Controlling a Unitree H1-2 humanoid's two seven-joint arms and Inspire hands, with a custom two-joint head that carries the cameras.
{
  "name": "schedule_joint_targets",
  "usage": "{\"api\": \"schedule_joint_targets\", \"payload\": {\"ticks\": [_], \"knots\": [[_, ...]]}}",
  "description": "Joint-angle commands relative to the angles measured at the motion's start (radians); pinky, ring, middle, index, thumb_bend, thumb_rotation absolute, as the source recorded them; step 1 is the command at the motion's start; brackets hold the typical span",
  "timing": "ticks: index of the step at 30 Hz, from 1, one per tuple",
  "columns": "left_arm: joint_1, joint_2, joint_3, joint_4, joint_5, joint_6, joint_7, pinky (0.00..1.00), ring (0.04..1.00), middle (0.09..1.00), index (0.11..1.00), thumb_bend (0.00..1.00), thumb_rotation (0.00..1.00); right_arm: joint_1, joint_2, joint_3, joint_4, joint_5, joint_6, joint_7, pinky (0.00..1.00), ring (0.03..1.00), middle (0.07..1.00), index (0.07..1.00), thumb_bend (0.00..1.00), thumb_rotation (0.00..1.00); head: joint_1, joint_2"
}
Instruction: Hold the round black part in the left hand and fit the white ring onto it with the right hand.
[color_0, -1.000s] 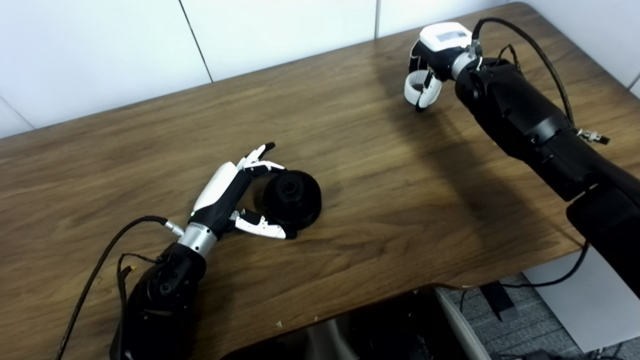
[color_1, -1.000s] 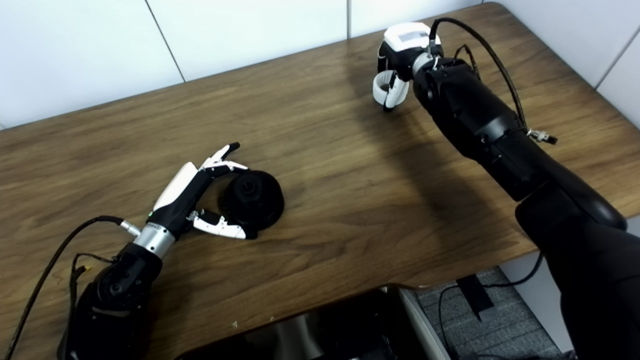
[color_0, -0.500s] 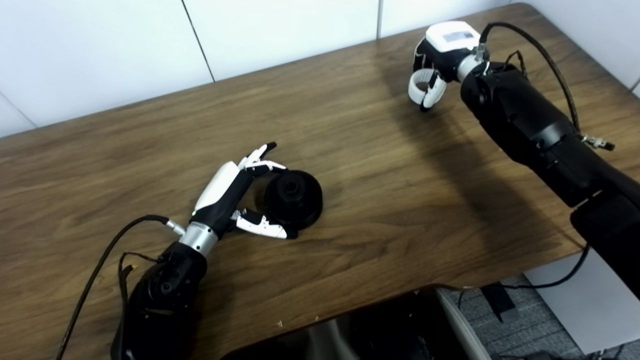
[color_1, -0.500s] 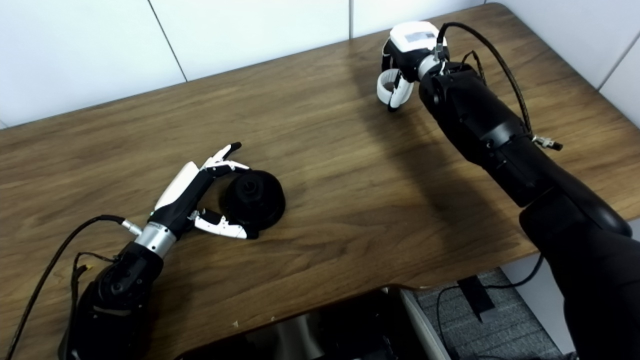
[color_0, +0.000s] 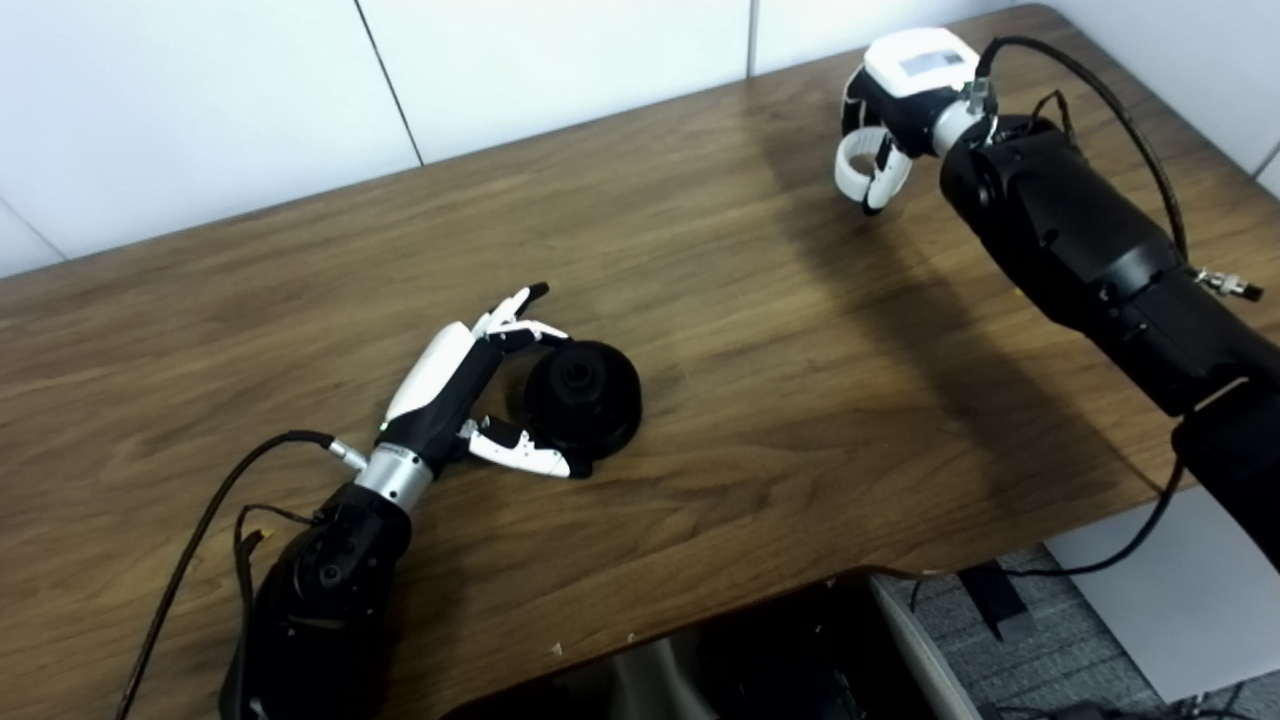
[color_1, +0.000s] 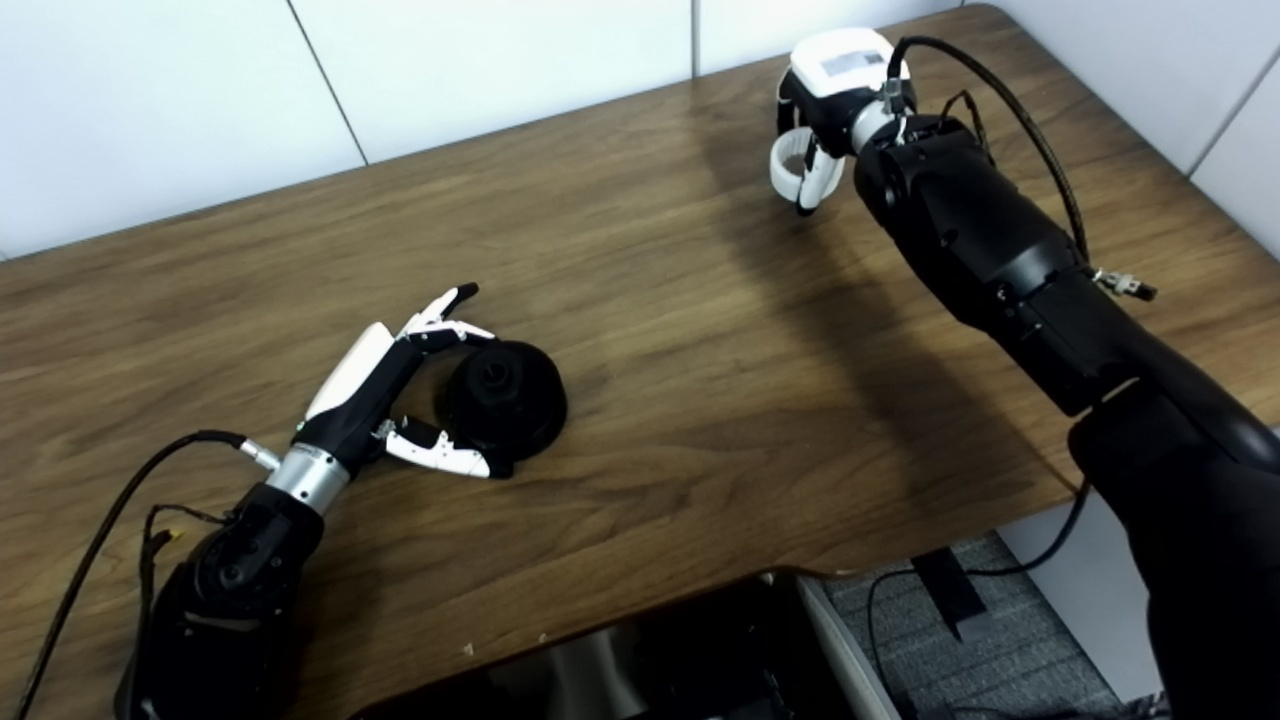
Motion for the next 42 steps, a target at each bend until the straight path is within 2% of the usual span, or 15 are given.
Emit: {"api": "schedule_joint_targets", "payload": {"ticks": [1, 4, 8, 14, 18, 22, 26, 29, 42], "knots": [[-0.016, 0.010, 0.000, 0.010, 0.009, -0.002, 0.000, 1.00, 1.000, 1.000, 0.595, 0.99, 0.19, -0.061, -0.036, -0.029, -0.043, -0.023, 0.004, 0.002, 1.00, 0.780, 0.502, 0.488, 0.53, 0.01, 0.002, 0.000], [-0.016, 0.007, 0.000, 0.009, 0.011, 0.001, 0.001, 1.00, 1.000, 1.000, 0.593, 0.99, 0.19, -0.065, -0.039, -0.037, -0.065, -0.027, 0.000, 0.011, 1.00, 0.749, 0.478, 0.509, 0.53, 0.01, 0.005, 0.001], [-0.018, 0.007, -0.004, 0.008, 0.019, 0.001, 0.004, 1.00, 1.000, 1.000, 0.597, 0.99, 0.19, -0.074, -0.044, -0.043, -0.094, -0.034, -0.029, 0.008, 1.00, 0.661, 0.465, 0.519, 0.53, 0.01, 0.010, 0.002], [-0.019, 0.005, -0.003, 0.011, 0.016, 0.006, 0.002, 1.00, 1.000, 1.000, 0.597, 0.99, 0.19, -0.085, -0.046, -0.053, -0.148, -0.051, -0.028, 0.041, 1.00, 0.674, 0.455, 0.530, 0.53, 0.01, 0.009, 0.000], [-0.022, 0.005, -0.002, 0.015, 0.015, 0.004, 0.003, 1.00, 1.000, 1.000, 0.595, 0.99, 0.19, -0.088, -0.045, -0.065, -0.196, -0.055, -0.021, 0.072, 1.00, 0.671, 0.481, 0.494, 0.53, 0.01, 0.009, -0.001], [-0.025, 0.005, -0.001, 0.025, 0.015, -0.001, 0.006, 1.00, 1.000, 1.000, 0.593, 0.99, 0.19, -0.086, -0.043, -0.077, -0.259, -0.058, -0.010, 0.122, 1.00, 0.665, 0.467, 0.521, 0.53, 0.01, 0.009, -0.002], [-0.029, 0.004, -0.001, 0.030, 0.017, -0.003, 0.007, 1.00, 1.000, 1.000, 0.596, 0.99, 0.20, -0.086, -0.029, -0.082, -0.295, -0.071, -0.017, 0.143, 1.00, 0.649, 0.468, 0.522, 0.53, 0.01, 0.012, -0.002], [-0.029, 0.004, -0.002, 0.029, 0.017, -0.002, 0.007, 1.00, 1.000, 1.000, 0.598, 0.99, 0.20, -0.085, -0.018, -0.085, -0.312, -0.079, -0.018, 0.153, 1.00, 0.671, 0.464, 0.528, 0.53, 0.01, 0.016, -0.003], [-0.034, -0.027, -0.023, 0.048, 0.051, -0.001, 0.038, 1.00, 1.000, 1.000, 0.597, 1.00, 0.22, -0.042, 0.002, -0.139, -0.346, -0.044, -0.048, 0.152, 0.98, 0.647, 0.461, 0.530, 0.53, 0.01, 0.202, 0.000]]}}
